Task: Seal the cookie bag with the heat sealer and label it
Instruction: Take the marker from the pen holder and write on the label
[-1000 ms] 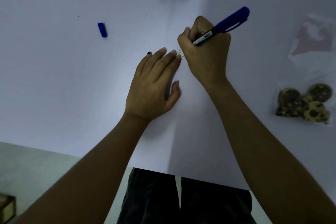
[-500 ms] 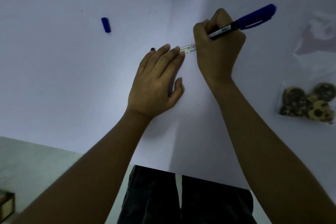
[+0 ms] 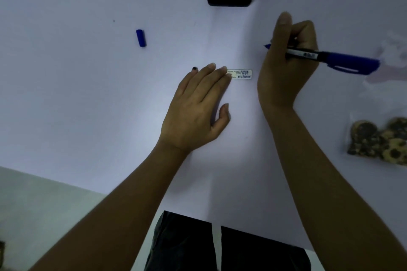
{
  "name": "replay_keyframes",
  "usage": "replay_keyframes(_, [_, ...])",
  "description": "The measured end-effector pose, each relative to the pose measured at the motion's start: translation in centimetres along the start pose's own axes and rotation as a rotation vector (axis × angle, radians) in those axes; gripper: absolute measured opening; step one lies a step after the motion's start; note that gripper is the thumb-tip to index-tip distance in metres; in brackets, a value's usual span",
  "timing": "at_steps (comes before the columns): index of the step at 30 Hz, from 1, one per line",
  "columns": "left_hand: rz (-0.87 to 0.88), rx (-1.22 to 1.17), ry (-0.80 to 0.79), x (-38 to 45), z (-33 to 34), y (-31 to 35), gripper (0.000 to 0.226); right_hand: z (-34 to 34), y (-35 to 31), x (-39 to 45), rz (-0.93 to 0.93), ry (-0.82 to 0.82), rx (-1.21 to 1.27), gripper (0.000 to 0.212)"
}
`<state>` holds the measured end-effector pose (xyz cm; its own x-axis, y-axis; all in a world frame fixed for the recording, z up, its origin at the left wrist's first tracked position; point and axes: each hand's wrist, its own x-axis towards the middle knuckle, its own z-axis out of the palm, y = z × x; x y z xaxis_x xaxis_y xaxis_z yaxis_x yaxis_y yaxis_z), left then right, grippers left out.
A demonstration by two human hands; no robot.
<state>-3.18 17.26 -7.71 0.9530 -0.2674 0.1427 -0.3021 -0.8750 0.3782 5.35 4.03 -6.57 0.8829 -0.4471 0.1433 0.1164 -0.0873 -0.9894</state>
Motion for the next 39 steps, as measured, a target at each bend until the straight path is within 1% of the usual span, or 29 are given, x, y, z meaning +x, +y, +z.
replay_keyframes(8, [-0.01,-0.006,0.005,-0.3,0.0,-0.1,0.053,0.0,-0.3,-0.2,-0.009,-0.005,-0.075,0.027])
replay_keyframes(13, [0.014,-0.04,0.094,-0.5,0.0,-0.2,0.049,0.1,0.0,-0.3,-0.028,-0.011,-0.132,0.03])
replay_keyframes(16, [-0.023,-0.107,0.21,-0.3,-0.4,-0.3,0.047,0.2,0.1,-0.3,-0.048,-0.018,-0.165,0.033])
replay_keyframes(18, [-0.14,-0.11,0.333,0.2,-1.4,-1.0,0.041,0.3,0.1,-0.3,-0.036,-0.026,-0.175,0.034])
replay_keyframes(20, [-0.382,-0.037,0.404,1.0,-2.9,-2.5,0.037,0.5,0.0,-0.2,-0.015,-0.033,-0.188,0.033])
replay_keyframes(22, [-0.639,0.014,0.391,1.7,-4.0,-4.6,0.046,0.6,0.0,-0.3,0.017,-0.031,-0.194,0.032])
replay_keyframes(24, [-0.799,-0.005,0.335,2.3,-4.5,-6.4,0.056,0.6,0.0,-0.2,0.056,-0.024,-0.192,0.03])
replay_keyframes(26, [-0.82,0.032,0.273,2.7,-4.8,-7.3,0.051,0.5,-0.1,-0.2,0.078,-0.022,-0.207,0.03])
replay_keyframes(29, [-0.722,0.039,0.227,2.8,-4.9,-8.0,0.027,0.6,-0.4,-0.1,0.105,-0.013,-0.228,0.031])
replay_keyframes(32, [-0.712,-0.076,0.2,2.8,-5.4,-8.1,0.016,0.6,-1.3,0.2,0.223,-0.016,-0.283,0.034])
replay_keyframes(34, [-0.735,-0.199,0.192,2.8,-6.7,-6.9,0.013,0.2,-2.7,0.5,0.397,-0.031,-0.253,0.033])
replay_keyframes(35, [-0.752,-0.308,0.205,2.9,-7.7,-5.9,0.011,-0.1,-3.8,0.5,0.501,-0.051,-0.193,0.032])
replay_keyframes(37, [-0.78,-0.587,0.224,2.8,-10.3,-3.5,0.006,-0.8,-7.2,-0.3,0.658,-0.156,-0.052,0.028])
replay_keyframes(39, [-0.776,-0.854,0.189,2.5,-13.7,-1.1,0.01,-0.9,-11.8,-2.1,0.707,-0.301,0.114,0.024])
